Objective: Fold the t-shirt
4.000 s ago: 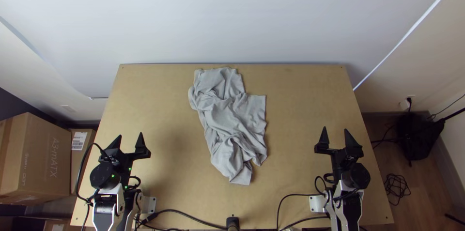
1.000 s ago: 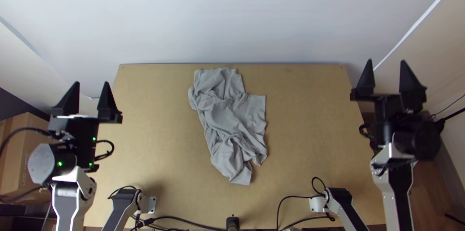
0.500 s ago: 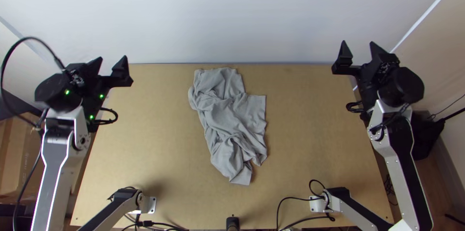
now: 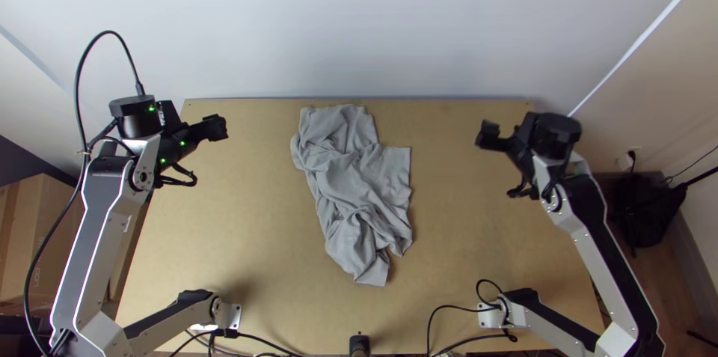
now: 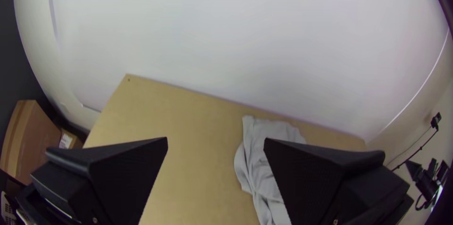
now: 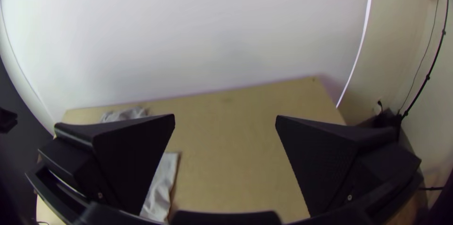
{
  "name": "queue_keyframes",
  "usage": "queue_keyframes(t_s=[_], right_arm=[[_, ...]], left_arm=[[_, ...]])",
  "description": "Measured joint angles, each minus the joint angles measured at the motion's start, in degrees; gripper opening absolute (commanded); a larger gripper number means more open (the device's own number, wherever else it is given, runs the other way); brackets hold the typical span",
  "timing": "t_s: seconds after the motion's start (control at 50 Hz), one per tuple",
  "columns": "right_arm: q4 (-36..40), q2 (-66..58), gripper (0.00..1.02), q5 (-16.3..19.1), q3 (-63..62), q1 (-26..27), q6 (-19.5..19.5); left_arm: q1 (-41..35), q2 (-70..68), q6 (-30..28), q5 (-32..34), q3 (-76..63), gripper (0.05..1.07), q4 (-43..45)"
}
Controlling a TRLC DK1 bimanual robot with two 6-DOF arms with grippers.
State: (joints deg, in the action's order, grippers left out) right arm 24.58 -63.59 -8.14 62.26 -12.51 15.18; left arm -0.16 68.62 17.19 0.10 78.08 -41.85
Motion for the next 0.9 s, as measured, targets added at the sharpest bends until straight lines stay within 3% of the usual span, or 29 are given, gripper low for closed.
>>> queue_keyframes(t_s=[0.26,0.32,0.46,0.54,0.76,0.9], right_arm=[[3.85,1.38,0.98,0.72,-9.18,-8.13,8.22],[4.33,1.38,0.98,3.8,-10.03,-8.85,12.02],[5.57,1.29,0.98,16.33,-13.14,-8.74,23.67],[5.97,0.46,0.98,19.74,-14.64,-8.87,27.89],[6.19,-6.97,0.98,22.93,-15.1,-11.96,31.15],[6.21,-13.42,0.92,24.28,-15.08,-14.67,31.36]], left_arm=[[1.29,0.0,2.91,6.16,-1.66,1.03,-6.03],[2.32,0.0,4.15,8.55,-2.03,1.03,-7.74],[4.66,-0.11,5.33,12.61,-3.1,1.03,-8.5],[5.9,-0.26,5.38,14.49,-3.93,1.03,-8.66],[8.61,-1.25,5.57,17.53,-6.32,1.03,-8.9],[8.92,-2.16,5.57,17.88,-7.28,1.03,-9.11]])
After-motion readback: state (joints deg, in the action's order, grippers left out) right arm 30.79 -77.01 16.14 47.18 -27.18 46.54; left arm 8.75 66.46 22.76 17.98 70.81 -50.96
